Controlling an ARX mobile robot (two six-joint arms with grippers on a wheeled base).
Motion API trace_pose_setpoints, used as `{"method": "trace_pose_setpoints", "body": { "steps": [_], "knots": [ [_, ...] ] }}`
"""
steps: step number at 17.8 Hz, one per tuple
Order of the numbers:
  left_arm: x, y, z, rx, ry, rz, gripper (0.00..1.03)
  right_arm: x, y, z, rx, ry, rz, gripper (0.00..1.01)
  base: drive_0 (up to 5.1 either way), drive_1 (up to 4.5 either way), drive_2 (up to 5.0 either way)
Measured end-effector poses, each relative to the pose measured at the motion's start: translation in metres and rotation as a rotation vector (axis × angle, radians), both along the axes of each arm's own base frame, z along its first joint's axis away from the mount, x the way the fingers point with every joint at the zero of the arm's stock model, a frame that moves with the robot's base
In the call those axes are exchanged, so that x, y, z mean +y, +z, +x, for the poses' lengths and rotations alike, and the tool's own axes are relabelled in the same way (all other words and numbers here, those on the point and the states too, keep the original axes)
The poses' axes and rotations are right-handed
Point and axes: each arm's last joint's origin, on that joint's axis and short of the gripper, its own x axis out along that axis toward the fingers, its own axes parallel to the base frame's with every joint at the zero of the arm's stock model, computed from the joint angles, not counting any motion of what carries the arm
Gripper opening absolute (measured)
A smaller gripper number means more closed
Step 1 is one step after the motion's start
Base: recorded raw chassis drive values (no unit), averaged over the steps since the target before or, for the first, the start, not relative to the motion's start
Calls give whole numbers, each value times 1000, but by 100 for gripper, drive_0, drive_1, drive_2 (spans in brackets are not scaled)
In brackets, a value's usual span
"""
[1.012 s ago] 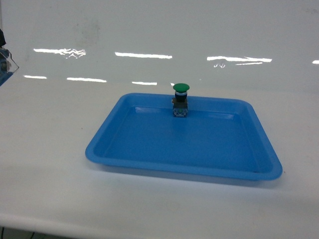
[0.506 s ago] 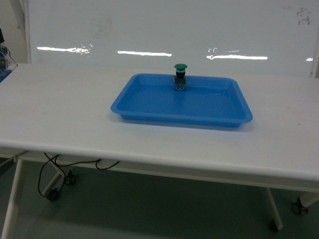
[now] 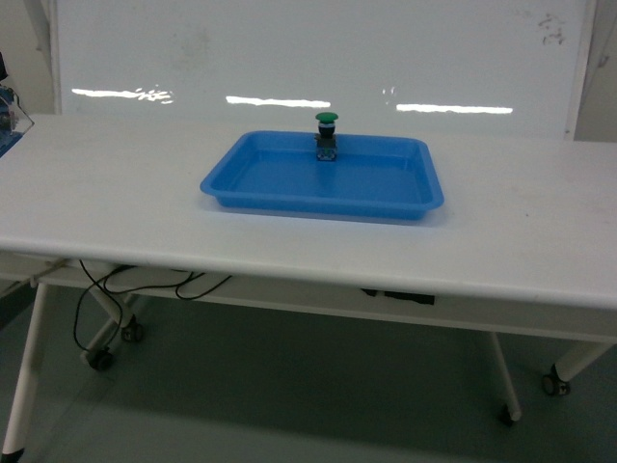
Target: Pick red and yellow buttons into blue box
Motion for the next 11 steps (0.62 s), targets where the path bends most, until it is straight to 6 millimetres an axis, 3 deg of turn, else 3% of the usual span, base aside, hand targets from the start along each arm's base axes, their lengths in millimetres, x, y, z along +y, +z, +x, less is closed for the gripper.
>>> {"method": "trace_pose_setpoints", "body": {
  "steps": [8, 11],
  "knots": [
    [0, 0, 0, 3, 0, 1, 24, 0, 0, 0, 1, 0, 1, 27, 477, -361, -79],
    [0, 1, 0, -5, -1, -2, 24, 0, 0, 0, 0, 0, 0, 27, 450, -224, -224]
  ]
}}
